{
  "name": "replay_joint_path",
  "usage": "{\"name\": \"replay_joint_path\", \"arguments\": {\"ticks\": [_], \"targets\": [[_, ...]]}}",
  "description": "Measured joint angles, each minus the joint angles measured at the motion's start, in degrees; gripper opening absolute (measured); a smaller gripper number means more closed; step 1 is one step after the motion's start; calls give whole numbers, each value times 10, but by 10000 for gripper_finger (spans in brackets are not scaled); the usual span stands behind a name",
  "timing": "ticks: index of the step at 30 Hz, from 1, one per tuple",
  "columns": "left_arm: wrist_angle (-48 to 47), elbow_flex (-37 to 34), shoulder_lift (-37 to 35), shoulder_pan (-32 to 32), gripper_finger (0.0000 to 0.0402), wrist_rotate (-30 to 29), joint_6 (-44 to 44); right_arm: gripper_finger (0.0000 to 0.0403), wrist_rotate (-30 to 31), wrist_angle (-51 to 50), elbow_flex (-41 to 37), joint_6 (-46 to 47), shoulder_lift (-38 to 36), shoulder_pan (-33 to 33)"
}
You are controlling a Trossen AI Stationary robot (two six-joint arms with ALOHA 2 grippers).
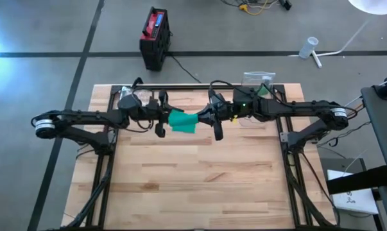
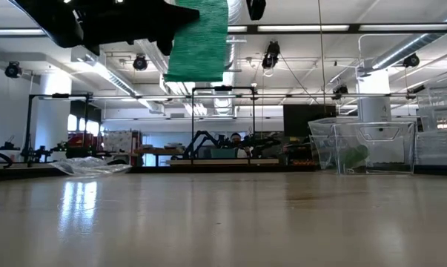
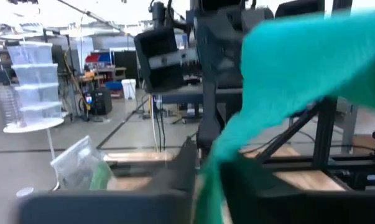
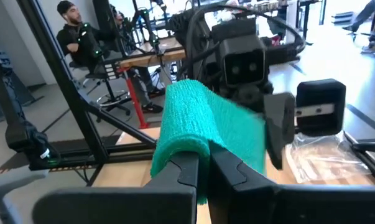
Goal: Roll bandage
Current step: Roll the dark green bandage
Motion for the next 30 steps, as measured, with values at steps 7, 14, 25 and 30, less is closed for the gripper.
{"name": "replay_joint_path", "arguments": {"ticks": [7, 14, 25, 30], "targets": [[6, 23, 5, 0, 4, 0, 11, 3, -11, -7, 0, 13, 1, 4], [7, 25, 3, 0, 1, -18, 19, 3, -54, 42, 3, 42, -1, 9], [7, 27, 0, 15, 0, -79, 27, 3, -46, 54, 3, 133, -1, 11], [7, 27, 2, 16, 0, -93, 21, 3, -6, 81, 3, 114, -1, 11]]}}
